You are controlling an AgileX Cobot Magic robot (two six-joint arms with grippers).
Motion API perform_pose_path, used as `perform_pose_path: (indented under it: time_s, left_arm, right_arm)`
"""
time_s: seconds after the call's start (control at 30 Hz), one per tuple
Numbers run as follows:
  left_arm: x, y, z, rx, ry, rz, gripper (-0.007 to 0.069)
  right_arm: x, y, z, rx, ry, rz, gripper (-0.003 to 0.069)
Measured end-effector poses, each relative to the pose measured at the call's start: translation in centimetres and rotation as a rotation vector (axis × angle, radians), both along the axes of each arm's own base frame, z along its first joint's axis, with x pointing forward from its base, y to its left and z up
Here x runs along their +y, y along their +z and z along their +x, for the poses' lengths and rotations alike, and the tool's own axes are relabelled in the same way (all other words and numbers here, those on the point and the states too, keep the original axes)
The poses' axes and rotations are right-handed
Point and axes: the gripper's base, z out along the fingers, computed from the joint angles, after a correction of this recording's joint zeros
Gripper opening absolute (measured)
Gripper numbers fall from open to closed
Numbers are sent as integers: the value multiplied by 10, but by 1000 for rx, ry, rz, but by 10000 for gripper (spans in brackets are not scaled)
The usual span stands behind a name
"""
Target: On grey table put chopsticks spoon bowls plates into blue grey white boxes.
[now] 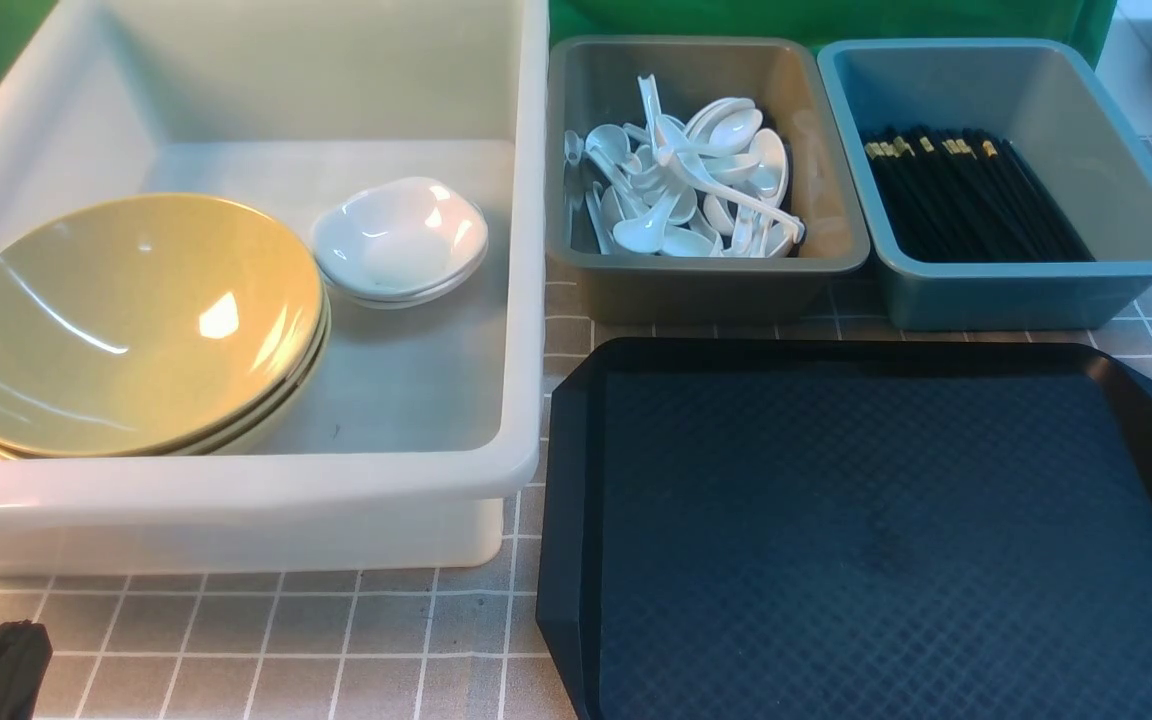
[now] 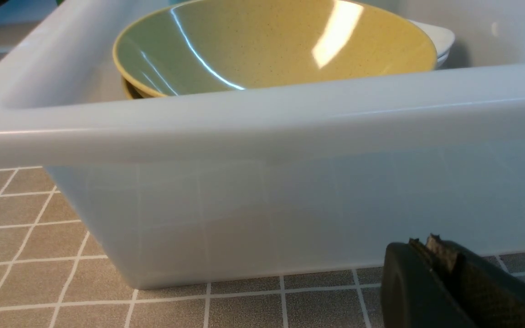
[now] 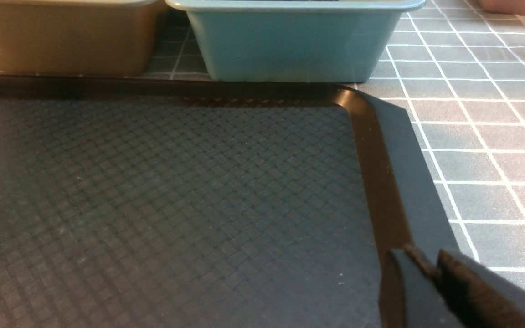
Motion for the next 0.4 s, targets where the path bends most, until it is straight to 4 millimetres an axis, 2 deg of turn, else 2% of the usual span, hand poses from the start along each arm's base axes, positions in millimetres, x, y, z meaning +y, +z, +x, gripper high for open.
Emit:
perform_pose_path:
  time_s: [0.4]
  left_arm:
    - [0, 0, 0, 0, 0, 0, -8]
  right_arm:
    - [0, 0, 0, 0, 0, 0, 97]
